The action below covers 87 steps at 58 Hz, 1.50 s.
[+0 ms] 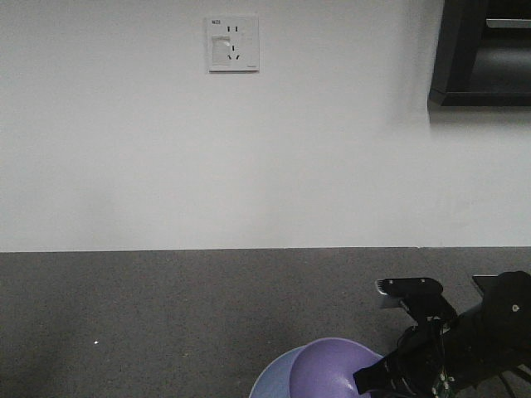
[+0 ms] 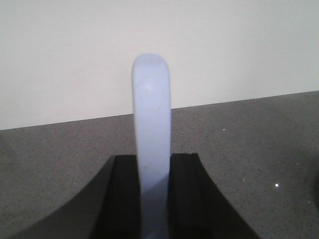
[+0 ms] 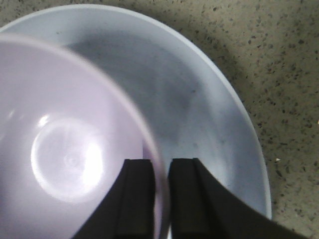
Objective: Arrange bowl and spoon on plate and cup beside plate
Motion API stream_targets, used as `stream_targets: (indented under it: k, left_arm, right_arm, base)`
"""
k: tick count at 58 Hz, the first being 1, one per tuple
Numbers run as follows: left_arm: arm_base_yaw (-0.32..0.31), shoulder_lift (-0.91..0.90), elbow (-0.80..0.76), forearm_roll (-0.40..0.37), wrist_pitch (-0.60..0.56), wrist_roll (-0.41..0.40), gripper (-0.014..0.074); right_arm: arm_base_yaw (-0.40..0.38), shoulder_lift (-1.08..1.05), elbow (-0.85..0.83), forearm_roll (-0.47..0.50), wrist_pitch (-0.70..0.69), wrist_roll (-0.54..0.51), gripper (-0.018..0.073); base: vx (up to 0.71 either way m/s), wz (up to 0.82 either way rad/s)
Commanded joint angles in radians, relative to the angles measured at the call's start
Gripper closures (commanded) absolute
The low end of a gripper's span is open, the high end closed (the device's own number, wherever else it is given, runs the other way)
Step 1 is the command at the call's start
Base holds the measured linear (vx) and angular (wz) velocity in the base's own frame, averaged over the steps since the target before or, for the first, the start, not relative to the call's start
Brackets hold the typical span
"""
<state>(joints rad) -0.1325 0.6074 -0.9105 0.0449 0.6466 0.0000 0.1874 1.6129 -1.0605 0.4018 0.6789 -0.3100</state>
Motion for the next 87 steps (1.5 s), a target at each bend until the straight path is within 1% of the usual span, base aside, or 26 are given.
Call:
stream_targets:
  k: [1, 9, 16, 27, 32, 34, 39, 43, 52, 57, 62, 65, 66, 67, 68, 69, 70, 71, 72, 75, 76, 77, 79, 81, 85, 87]
  left_arm:
    - [-0.005, 0.005, -0.024, -0.006, -0.092, 0.000, 0.0592]
    - [-0.005, 0.005, -0.024, -0.006, -0.092, 0.000, 0.0591]
    - [-0.005, 0.005, -0.024, -0.006, -0.093, 0.000, 0.0592]
    - [-0.005, 0.005, -0.024, -0.006, -0.121, 0.000, 0.0592]
    - [-0.005, 0.005, -0.024, -0.006, -0.147, 0.000, 0.0592]
    - [-0.005, 0.005, -0.024, -0.006, -0.161, 0.000, 0.0592]
    - [-0.005, 0.005, -0.024, -0.006, -0.199, 0.000, 0.0592]
    - [-0.005, 0.005, -0.024, -0.006, -0.229, 0.000, 0.0592]
    - [-0.005, 0.011, -0.024, -0.010, -0.257, 0.000, 0.0592]
    - [-0.006, 0.037, -0.024, -0.053, -0.258, 0.019, 0.0592]
    - [-0.009, 0.079, -0.024, -0.167, -0.281, 0.108, 0.0592]
    - [-0.020, 0.115, -0.024, -0.276, -0.309, 0.194, 0.0592]
    - [-0.024, 0.124, -0.024, -0.308, -0.324, 0.238, 0.0592]
    - [-0.032, 0.138, -0.024, -0.357, -0.341, 0.283, 0.0593]
    - [-0.038, 0.148, -0.024, -0.393, -0.352, 0.315, 0.0594]
    - [-0.049, 0.157, -0.024, -0.446, -0.358, 0.348, 0.0595]
    - [-0.057, 0.173, -0.024, -0.480, -0.382, 0.398, 0.0595]
    - [-0.069, 0.185, -0.024, -0.533, -0.387, 0.432, 0.0595]
    - [-0.078, 0.203, -0.024, -0.568, -0.403, 0.465, 0.0595]
    - [-0.117, 0.246, -0.024, -0.703, -0.444, 0.595, 0.0595]
    - [-0.128, 0.266, -0.024, -0.719, -0.453, 0.625, 0.0595]
    - [-0.139, 0.279, -0.024, -0.767, -0.462, 0.670, 0.0595]
    - [-0.176, 0.314, -0.024, -0.859, -0.491, 0.739, 0.0595]
    - [-0.210, 0.350, -0.025, -0.932, -0.515, 0.800, 0.0595]
    - [-0.285, 0.429, -0.044, -1.050, -0.549, 0.902, 0.0595]
    - [-0.317, 0.472, -0.061, -1.084, -0.558, 0.945, 0.0595]
  right_arm:
    - [0.000, -0.034, -0.029, 0.013, -0.028, -0.006, 0.0234]
    - [0.000, -0.045, -0.029, 0.016, -0.014, -0.006, 0.0122]
    - [0.000, -0.086, -0.034, 0.014, -0.020, -0.006, 0.0075]
    - [0.000, -0.201, -0.095, 0.012, -0.039, -0.011, 0.0076]
    - [-0.002, -0.286, -0.122, 0.013, -0.045, -0.011, 0.0076]
    - [-0.003, -0.331, -0.119, 0.015, -0.069, -0.011, 0.0079]
    - [-0.003, -0.446, -0.083, 0.016, -0.163, -0.011, 0.0087]
    - [-0.007, -0.572, -0.021, 0.010, -0.229, -0.011, 0.0090]
    - [-0.010, -0.774, 0.095, -0.017, -0.246, 0.003, 0.0090]
    - [-0.010, -0.840, 0.129, -0.035, -0.231, 0.035, 0.0090]
    - [-0.010, -0.865, 0.134, -0.050, -0.196, 0.076, 0.0090]
    - [-0.010, -0.869, 0.134, -0.055, -0.178, 0.086, 0.0090]
    - [-0.010, -0.869, 0.134, -0.055, -0.173, 0.086, 0.0090]
    - [-0.010, -0.869, 0.134, -0.056, -0.166, 0.086, 0.0090]
    - [-0.010, -0.868, 0.134, -0.056, -0.161, 0.086, 0.0090]
    - [-0.010, -0.868, 0.134, -0.056, -0.157, 0.086, 0.0090]
    - [-0.010, -0.868, 0.134, -0.057, -0.154, 0.086, 0.0090]
    - [-0.010, -0.868, 0.134, -0.057, -0.152, 0.086, 0.0090]
    - [-0.010, -0.868, 0.134, -0.057, -0.149, 0.086, 0.0090]
    - [-0.010, -0.868, 0.134, -0.057, -0.148, 0.086, 0.0090]
    - [-0.010, -0.868, 0.134, -0.057, -0.151, 0.086, 0.0090]
    - [-0.010, -0.868, 0.134, -0.057, -0.153, 0.086, 0.0090]
    - [-0.010, -0.868, 0.134, -0.057, -0.158, 0.084, 0.0090]
    - [-0.010, -0.868, 0.134, -0.057, -0.162, 0.082, 0.0090]
    - [-0.010, -0.868, 0.134, -0.057, -0.168, 0.080, 0.0090]
    - [-0.010, -0.868, 0.134, -0.057, -0.168, 0.079, 0.0090]
  base:
    - [0.00, 0.00]
    - [0.00, 0.00]
    - [0.00, 0.00]
    - [0.00, 0.00]
    - [0.00, 0.00]
    - [0.00, 0.00]
    - [0.00, 0.00]
    - [0.00, 0.00]
    - [0.00, 0.00]
    - [0.00, 0.00]
    - [0.00, 0.00]
    - [0.00, 0.00]
    - [0.00, 0.00]
    - [0.00, 0.00]
    - [0.00, 0.00]
    - [0.00, 0.00]
    - [0.00, 0.00]
    - [0.00, 0.00]
    - [0.00, 0.00]
    - [0.00, 0.00]
    - [0.00, 0.00]
    - [0.00, 0.00]
    - [0.00, 0.00]
    - [0.00, 0.00]
    - [0.00, 0.00]
    - [0.00, 0.00]
